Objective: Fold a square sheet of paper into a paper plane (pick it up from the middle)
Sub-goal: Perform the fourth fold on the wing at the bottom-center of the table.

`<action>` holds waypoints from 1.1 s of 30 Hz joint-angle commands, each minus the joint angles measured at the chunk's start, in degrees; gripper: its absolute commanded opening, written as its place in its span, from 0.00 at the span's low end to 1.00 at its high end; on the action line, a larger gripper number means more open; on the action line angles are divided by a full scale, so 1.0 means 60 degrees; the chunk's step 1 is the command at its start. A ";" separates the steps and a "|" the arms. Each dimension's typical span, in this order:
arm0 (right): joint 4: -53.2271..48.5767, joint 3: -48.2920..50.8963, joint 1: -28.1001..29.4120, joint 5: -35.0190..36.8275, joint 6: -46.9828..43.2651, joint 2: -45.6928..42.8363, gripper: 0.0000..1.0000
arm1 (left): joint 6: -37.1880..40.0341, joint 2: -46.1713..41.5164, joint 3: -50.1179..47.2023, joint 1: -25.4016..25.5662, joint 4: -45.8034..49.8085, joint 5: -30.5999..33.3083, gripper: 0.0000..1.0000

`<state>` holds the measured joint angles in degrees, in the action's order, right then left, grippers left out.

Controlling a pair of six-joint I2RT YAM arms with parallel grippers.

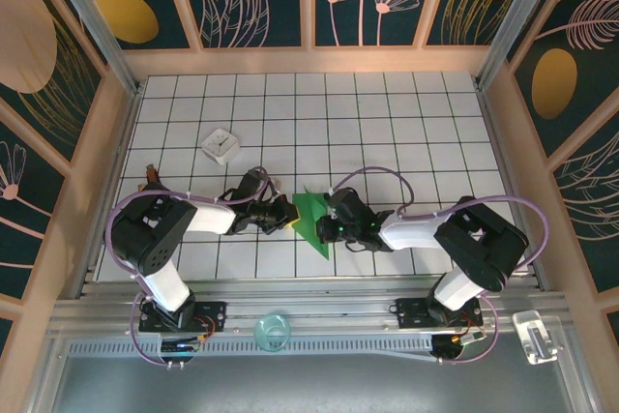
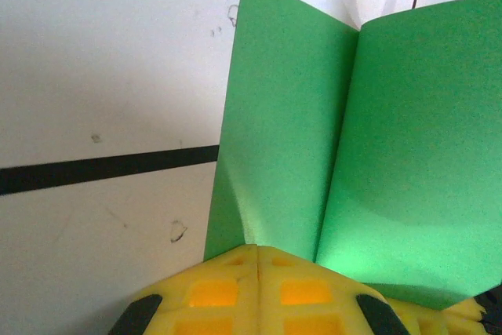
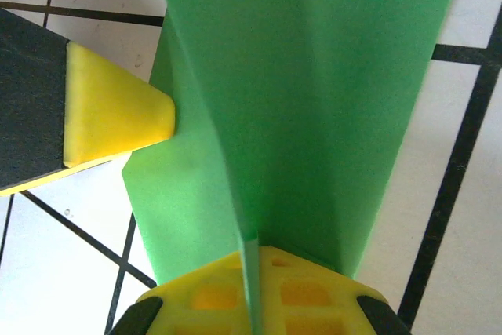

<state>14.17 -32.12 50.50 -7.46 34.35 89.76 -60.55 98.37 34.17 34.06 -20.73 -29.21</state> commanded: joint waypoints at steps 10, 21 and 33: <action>-0.0061 -0.0327 -0.0486 -0.1447 -0.0778 0.0538 0.07 | 0.0318 0.0398 0.0061 0.0068 0.0438 0.0054 0.02; -0.1312 -0.1053 -0.0741 -0.1759 -0.1438 0.0691 0.08 | 0.0394 0.0459 0.0073 0.0063 0.0499 0.0020 0.02; -0.2126 -0.1461 -0.0770 -0.1803 -0.1876 0.0247 0.15 | 0.0790 0.0416 0.0402 0.0064 0.1064 0.0196 0.03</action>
<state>4.08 -39.24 46.41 -17.72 24.75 93.06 -57.56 99.00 36.18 34.17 -17.65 -29.50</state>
